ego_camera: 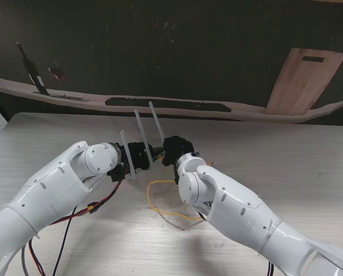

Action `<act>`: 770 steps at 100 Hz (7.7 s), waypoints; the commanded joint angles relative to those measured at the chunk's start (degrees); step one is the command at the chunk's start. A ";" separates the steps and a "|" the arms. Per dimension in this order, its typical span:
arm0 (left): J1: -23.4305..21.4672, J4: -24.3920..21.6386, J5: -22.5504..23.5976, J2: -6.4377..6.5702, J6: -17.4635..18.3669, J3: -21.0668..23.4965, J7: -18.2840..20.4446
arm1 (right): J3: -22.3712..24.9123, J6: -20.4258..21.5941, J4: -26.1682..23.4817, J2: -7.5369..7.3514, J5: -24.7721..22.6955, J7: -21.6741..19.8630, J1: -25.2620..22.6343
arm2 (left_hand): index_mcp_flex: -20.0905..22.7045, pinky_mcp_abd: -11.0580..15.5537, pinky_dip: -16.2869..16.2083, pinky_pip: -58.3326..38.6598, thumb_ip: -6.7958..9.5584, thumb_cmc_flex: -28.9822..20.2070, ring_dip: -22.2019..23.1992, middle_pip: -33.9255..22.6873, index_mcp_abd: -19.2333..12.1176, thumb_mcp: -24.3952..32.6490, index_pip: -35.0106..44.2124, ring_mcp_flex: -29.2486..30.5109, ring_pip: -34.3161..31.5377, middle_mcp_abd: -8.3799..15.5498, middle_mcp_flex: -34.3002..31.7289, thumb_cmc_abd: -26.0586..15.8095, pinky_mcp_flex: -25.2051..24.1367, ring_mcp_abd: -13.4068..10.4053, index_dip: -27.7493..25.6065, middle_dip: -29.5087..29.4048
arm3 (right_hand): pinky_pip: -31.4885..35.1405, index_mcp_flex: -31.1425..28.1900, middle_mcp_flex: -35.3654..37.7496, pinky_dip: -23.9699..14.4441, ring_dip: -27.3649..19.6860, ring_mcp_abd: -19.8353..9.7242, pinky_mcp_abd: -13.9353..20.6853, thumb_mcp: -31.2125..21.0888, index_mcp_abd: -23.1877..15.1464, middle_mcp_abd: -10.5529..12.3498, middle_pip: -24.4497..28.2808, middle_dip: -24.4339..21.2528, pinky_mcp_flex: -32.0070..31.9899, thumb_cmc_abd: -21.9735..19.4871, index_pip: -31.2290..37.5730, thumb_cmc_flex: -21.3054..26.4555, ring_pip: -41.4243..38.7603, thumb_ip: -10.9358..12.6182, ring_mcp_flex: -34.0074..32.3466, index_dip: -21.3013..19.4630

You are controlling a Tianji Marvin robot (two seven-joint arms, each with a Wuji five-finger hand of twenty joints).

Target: Untangle the Ethernet cable and plug it into the router

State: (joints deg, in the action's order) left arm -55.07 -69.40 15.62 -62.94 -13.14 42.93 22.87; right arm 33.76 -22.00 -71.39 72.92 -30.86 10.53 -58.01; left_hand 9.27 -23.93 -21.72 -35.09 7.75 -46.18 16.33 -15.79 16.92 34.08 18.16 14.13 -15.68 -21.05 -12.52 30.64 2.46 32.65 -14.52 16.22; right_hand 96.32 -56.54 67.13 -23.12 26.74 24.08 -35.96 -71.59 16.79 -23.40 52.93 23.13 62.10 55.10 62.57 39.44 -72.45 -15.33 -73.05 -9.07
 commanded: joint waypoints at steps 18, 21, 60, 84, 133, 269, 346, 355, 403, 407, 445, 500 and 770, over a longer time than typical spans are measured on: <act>-2.52 3.75 -0.83 -0.23 -0.83 -2.10 2.77 | -0.31 -0.14 -0.26 0.39 0.55 -1.09 -0.02 | 6.79 9.91 -4.91 -17.20 3.05 -13.34 5.33 -9.36 -2.16 11.39 7.91 9.04 -15.14 5.11 -7.07 -10.06 6.12 -11.34 -2.47 3.12 | 3.64 0.17 3.55 -1.03 1.34 -1.22 -0.34 -3.95 -0.85 -2.93 1.18 -0.98 1.40 -1.68 2.14 3.19 -2.29 -0.47 -0.71 0.87; -2.48 3.79 -0.84 -0.24 -0.82 -2.15 2.79 | -0.34 -0.14 -0.22 0.42 0.59 -1.07 0.00 | 6.78 9.90 -4.90 -17.19 3.04 -13.34 5.34 -9.35 -2.06 11.38 7.90 9.10 -15.17 5.09 -7.07 -10.04 6.11 -11.38 -2.47 3.12 | 3.80 0.05 3.67 -1.14 1.43 -1.23 -0.21 -4.02 -0.90 -2.89 1.27 -1.06 1.45 -2.01 2.20 3.29 -2.44 -0.40 -0.69 0.88; -2.55 3.84 -0.78 -0.20 -0.82 -2.01 2.80 | -0.76 -0.72 -0.02 0.61 1.00 -1.40 0.23 | 6.85 9.89 -4.87 -17.12 2.99 -13.32 5.32 -9.35 -2.18 11.24 7.90 9.04 -15.13 5.17 -7.09 -10.10 6.08 -11.37 -2.47 3.11 | 5.51 -0.99 4.86 -2.92 2.64 -1.79 1.33 -4.24 -0.41 -3.36 2.12 -1.56 1.98 -0.55 2.29 3.05 -4.37 0.00 -0.72 0.75; -2.71 3.71 -0.73 -0.16 -0.98 -1.86 2.81 | -0.90 -1.09 -0.32 0.42 0.84 -2.01 0.25 | 6.83 9.88 -4.87 -17.10 2.96 -13.27 5.31 -9.29 -2.18 11.12 7.96 9.01 -15.11 5.11 -7.02 -10.15 6.03 -11.39 -2.50 3.09 | 5.39 -0.80 4.41 -3.27 2.56 -1.44 1.34 -4.64 0.20 -3.59 1.85 -1.05 1.98 1.13 1.65 1.85 -3.87 -0.19 -0.66 1.56; -2.58 3.89 -0.95 -0.16 -1.04 -2.02 3.05 | -1.00 -0.79 -0.18 0.59 1.76 -2.36 0.40 | 6.83 9.76 -4.84 -17.01 2.89 -13.27 5.27 -9.23 -2.03 10.77 7.79 8.83 -15.02 5.12 -6.96 -10.40 5.79 -11.33 -2.42 3.06 | 7.52 -1.61 6.18 -5.53 4.36 -4.08 4.72 -3.90 -2.14 -3.32 3.15 -1.00 2.75 -3.69 2.60 5.34 -6.86 1.24 -0.98 -1.36; -0.95 6.18 -4.15 -0.53 1.43 -4.57 5.21 | -0.63 0.51 5.38 4.98 7.55 4.90 0.48 | 6.89 9.50 -4.70 -16.94 3.90 -12.91 5.20 -9.18 -2.20 11.93 7.84 9.51 -14.99 5.25 -6.89 -9.28 7.09 -11.56 -2.46 3.02 | 23.65 0.96 9.42 -15.75 14.27 -19.86 27.36 -10.40 -1.67 -5.89 17.84 9.90 6.40 -1.63 8.94 7.50 -24.02 12.52 -1.91 -18.02; 0.84 7.58 -5.77 -1.27 2.12 -7.55 5.73 | -1.05 1.49 8.43 7.48 11.16 7.43 0.96 | 7.06 8.50 -4.83 -17.97 4.32 -13.26 5.87 -9.95 -1.72 12.25 8.36 12.49 -16.49 4.34 -7.57 -9.31 11.72 -11.39 -2.71 3.43 | 23.20 0.50 9.64 -15.93 14.26 -18.51 26.33 -10.22 -0.98 -6.48 17.37 9.55 6.26 -2.15 7.85 8.24 -23.51 12.02 -1.88 -18.85; 0.96 7.65 -5.84 -1.25 2.41 -7.77 5.95 | -1.03 1.48 8.94 7.84 11.57 7.89 1.05 | 7.12 9.34 -4.70 -17.91 4.34 -13.76 6.02 -10.11 -1.56 12.34 8.43 13.12 -16.86 4.26 -7.70 -9.34 12.43 -11.65 -2.74 3.52 | 23.18 0.49 9.59 -15.96 14.27 -18.50 26.25 -10.18 -0.98 -6.49 17.34 9.57 6.26 -2.23 7.81 8.32 -23.50 11.98 -1.89 -18.90; 2.01 9.20 -7.61 -1.75 4.45 -9.27 6.85 | -1.57 1.77 11.06 9.43 13.70 8.78 1.74 | 7.39 11.09 -4.27 -18.11 3.87 -14.69 6.32 -11.30 -1.41 14.22 9.12 15.14 -17.66 4.15 -8.88 -8.61 14.77 -13.03 -3.11 4.19 | 23.06 0.31 9.35 -16.15 14.24 -18.43 26.13 -9.35 -0.69 -6.83 17.05 9.80 6.26 -2.72 6.85 8.71 -23.27 11.35 -1.88 -19.19; 2.09 9.27 -7.67 -1.77 4.60 -9.38 6.91 | -1.64 1.78 11.28 9.56 13.84 8.83 1.81 | 7.41 11.14 -4.26 -18.17 3.78 -14.70 6.34 -11.40 -1.24 14.41 9.17 15.33 -17.72 4.07 -9.06 -8.52 14.99 -13.09 -3.14 4.24 | 23.03 0.35 9.31 -16.14 14.23 -18.42 26.12 -9.30 -0.68 -6.84 17.02 9.83 6.25 -2.74 6.79 8.73 -23.23 11.32 -1.87 -19.22; 2.97 10.37 -9.52 -2.44 6.63 -10.89 7.49 | -2.16 3.14 13.62 11.14 15.87 9.91 2.16 | 7.75 11.34 -2.56 -18.07 2.05 -15.12 6.33 -11.93 -1.23 16.65 9.70 17.60 -18.05 3.93 -9.92 -7.29 17.59 -14.23 -3.43 4.58 | 22.34 0.29 9.32 -16.21 14.01 -18.70 25.62 -8.93 0.13 -7.00 16.83 10.14 6.12 -2.90 6.08 9.05 -22.53 11.03 -1.89 -19.79; 2.75 9.74 -9.01 -2.13 6.79 -10.55 7.47 | -2.37 6.09 15.24 10.86 14.19 11.32 2.19 | 7.76 11.38 -0.38 -19.10 0.21 -14.88 6.51 -11.86 -1.42 16.86 9.87 17.76 -18.08 3.98 -9.95 -7.68 17.67 -14.03 -3.55 4.60 | 16.15 2.14 8.31 -16.54 11.84 -13.30 18.48 -7.53 -0.69 -5.47 12.65 8.43 5.07 -4.19 5.46 6.09 -17.27 9.13 -1.71 -14.37; -11.99 -7.35 23.04 -0.82 -12.22 5.98 -16.43 | 17.91 10.14 -8.00 -2.28 -5.53 14.96 -15.01 | 3.32 6.42 -2.36 -12.99 -9.77 16.40 5.27 -2.95 -1.26 -9.52 0.88 -3.81 -9.37 4.14 1.16 -9.57 -5.65 -9.42 1.62 -0.90 | -16.81 26.83 -21.10 -3.97 -4.85 3.92 -4.03 10.02 -3.87 -5.53 -2.83 0.40 -17.91 -13.40 -12.21 -18.50 21.56 8.82 12.57 -9.81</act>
State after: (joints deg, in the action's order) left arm -66.32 -75.29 38.33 -64.02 -25.86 48.35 6.91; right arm 51.45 -12.53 -78.46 70.78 -36.23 26.06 -72.46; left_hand 11.70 -21.72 -25.03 -47.76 -2.58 -29.98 21.13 -18.06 15.43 24.62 18.15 10.33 -24.22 -17.21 -11.49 21.79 -2.16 30.01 -11.82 14.32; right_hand 80.25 -30.20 46.82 -26.10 20.97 25.88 -36.77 -62.65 11.98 -26.75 50.99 24.05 44.83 42.96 51.69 22.73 -51.38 -6.31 -61.02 -19.56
